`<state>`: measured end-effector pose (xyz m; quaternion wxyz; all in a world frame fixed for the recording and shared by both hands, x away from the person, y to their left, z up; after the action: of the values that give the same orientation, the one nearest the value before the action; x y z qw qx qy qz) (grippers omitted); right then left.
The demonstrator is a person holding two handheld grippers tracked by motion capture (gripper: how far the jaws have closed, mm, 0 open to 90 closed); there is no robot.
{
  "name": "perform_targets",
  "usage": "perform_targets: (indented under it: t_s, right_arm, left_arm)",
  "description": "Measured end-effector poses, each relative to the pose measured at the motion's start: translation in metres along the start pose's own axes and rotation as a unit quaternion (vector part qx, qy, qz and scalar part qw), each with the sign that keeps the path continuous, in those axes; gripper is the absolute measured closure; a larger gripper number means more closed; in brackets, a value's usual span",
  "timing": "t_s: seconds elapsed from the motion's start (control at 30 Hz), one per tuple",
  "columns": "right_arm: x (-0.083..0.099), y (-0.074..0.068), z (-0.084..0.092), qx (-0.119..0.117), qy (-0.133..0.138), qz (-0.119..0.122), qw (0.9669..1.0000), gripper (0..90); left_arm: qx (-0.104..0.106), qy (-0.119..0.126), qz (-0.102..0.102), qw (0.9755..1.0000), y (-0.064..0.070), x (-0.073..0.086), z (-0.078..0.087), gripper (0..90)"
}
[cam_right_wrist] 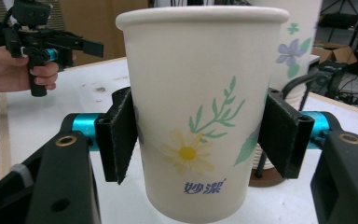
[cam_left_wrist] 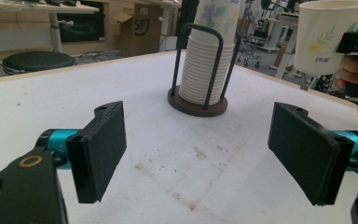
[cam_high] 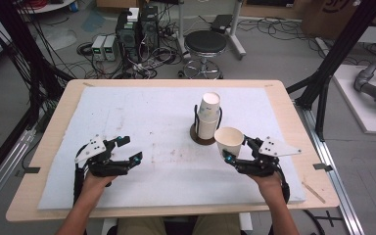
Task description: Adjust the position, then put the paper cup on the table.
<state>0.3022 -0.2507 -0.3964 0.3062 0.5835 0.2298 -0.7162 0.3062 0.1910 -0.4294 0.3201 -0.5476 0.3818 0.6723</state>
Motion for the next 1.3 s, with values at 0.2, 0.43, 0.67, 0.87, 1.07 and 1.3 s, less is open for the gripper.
perform_targets:
  t_s: [0.2,0.43,0.67,0.87,1.07,1.3]
  right_arm:
    - [0.002,0.004,0.007,0.014,0.002,-0.002,0.9999,35.0]
    - [0.005,0.01,0.009,0.033,0.004,-0.002,0.9994,35.0]
    - [0.011,0.022,0.009,0.061,0.016,-0.015,0.9979,35.1]
    - [0.017,0.037,0.005,0.098,0.011,-0.028,0.9947,35.1]
    - [0.023,0.05,-0.002,0.135,-0.006,-0.031,0.9903,35.1]
    - [0.033,0.058,-0.014,0.151,-0.028,-0.042,0.9872,35.1]
  left_arm:
    - [0.002,-0.002,0.0,1.0,0.0,0.0,-0.002,19.2]
    - [0.001,-0.002,0.0,1.0,-0.001,0.001,-0.002,19.2]
    - [-0.001,-0.005,-0.001,1.0,0.0,0.002,-0.001,19.2]
    - [-0.001,-0.009,-0.005,0.9999,0.002,0.001,-0.001,19.3]
    - [0.001,-0.008,-0.005,1.0,0.002,0.001,-0.001,19.3]
    - [0.002,-0.011,-0.005,0.9999,0.003,0.001,-0.003,19.3]
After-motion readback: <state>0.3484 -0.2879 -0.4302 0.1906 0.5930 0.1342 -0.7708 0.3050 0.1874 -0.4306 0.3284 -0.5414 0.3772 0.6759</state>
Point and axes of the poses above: each handheld gripper's, and its own axes: z roughly backward along the jaws, x roughly out of its underside, y roughly to its right, the point moved 2 cm from there along -z, roughly forward along the jaws, and after that the axes turned 9 degrees about x, right-handed, at the moved point
